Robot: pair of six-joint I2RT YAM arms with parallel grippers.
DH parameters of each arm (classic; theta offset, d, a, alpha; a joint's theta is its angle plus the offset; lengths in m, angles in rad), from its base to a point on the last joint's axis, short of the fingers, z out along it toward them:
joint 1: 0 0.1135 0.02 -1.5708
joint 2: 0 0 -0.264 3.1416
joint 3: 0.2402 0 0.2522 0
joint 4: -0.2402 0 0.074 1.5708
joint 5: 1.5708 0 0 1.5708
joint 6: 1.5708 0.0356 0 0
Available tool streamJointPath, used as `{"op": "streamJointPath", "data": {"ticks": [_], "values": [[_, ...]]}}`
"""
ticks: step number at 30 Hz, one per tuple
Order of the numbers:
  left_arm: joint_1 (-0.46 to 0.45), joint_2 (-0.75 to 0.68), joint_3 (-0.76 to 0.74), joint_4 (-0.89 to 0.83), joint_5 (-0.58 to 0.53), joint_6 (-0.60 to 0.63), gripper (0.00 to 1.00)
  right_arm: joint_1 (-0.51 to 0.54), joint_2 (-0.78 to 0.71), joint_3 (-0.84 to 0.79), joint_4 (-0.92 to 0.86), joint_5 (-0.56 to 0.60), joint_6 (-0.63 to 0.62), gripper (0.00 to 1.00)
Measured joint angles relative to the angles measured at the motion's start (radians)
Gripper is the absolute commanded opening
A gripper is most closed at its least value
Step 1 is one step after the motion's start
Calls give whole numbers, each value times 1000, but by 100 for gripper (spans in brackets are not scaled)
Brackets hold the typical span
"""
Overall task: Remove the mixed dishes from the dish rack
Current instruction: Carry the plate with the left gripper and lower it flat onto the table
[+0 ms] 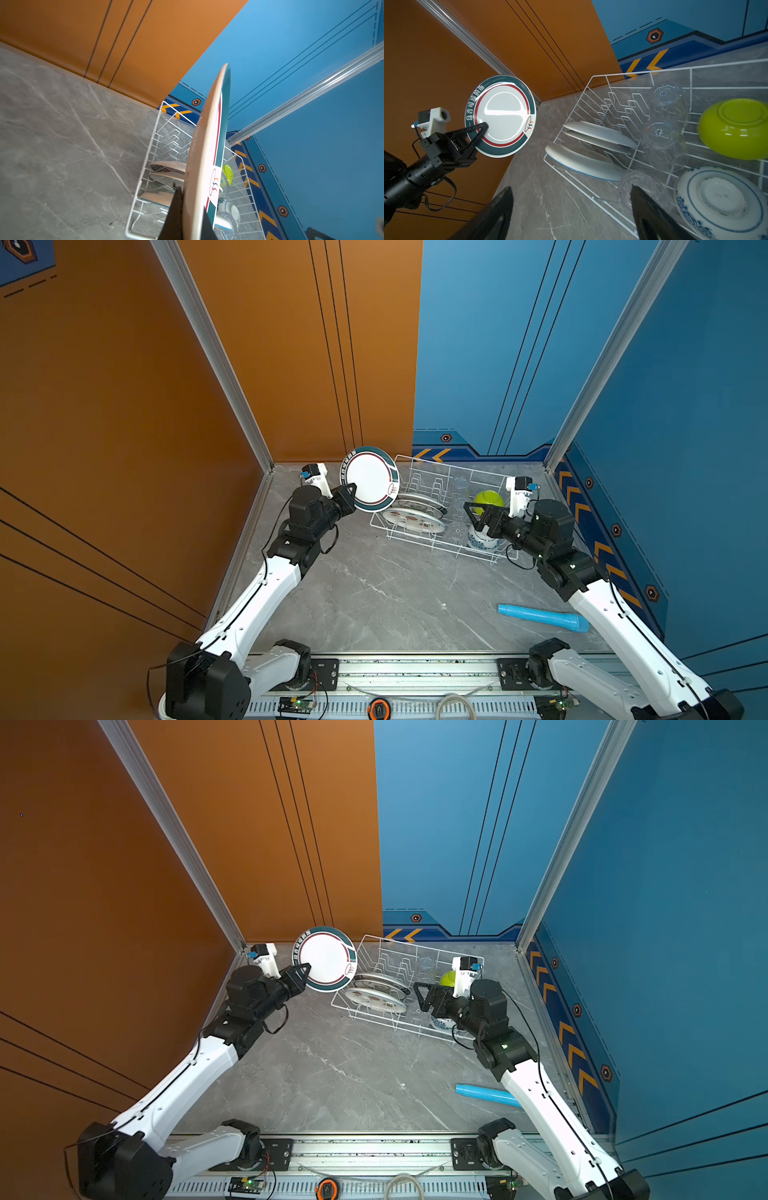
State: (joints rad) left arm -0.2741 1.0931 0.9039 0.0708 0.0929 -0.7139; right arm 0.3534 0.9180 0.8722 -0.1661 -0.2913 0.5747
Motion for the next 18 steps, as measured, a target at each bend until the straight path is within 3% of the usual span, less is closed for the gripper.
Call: {"op": "streamJointPath", "data": {"ticks": [8, 18], "values": [[72, -163, -54, -158, -146, 18, 0, 24, -111, -63, -71, 44, 10, 92], [248, -198, -150, -294, -153, 10, 0, 26, -123, -70, -122, 61, 5, 92]]}}
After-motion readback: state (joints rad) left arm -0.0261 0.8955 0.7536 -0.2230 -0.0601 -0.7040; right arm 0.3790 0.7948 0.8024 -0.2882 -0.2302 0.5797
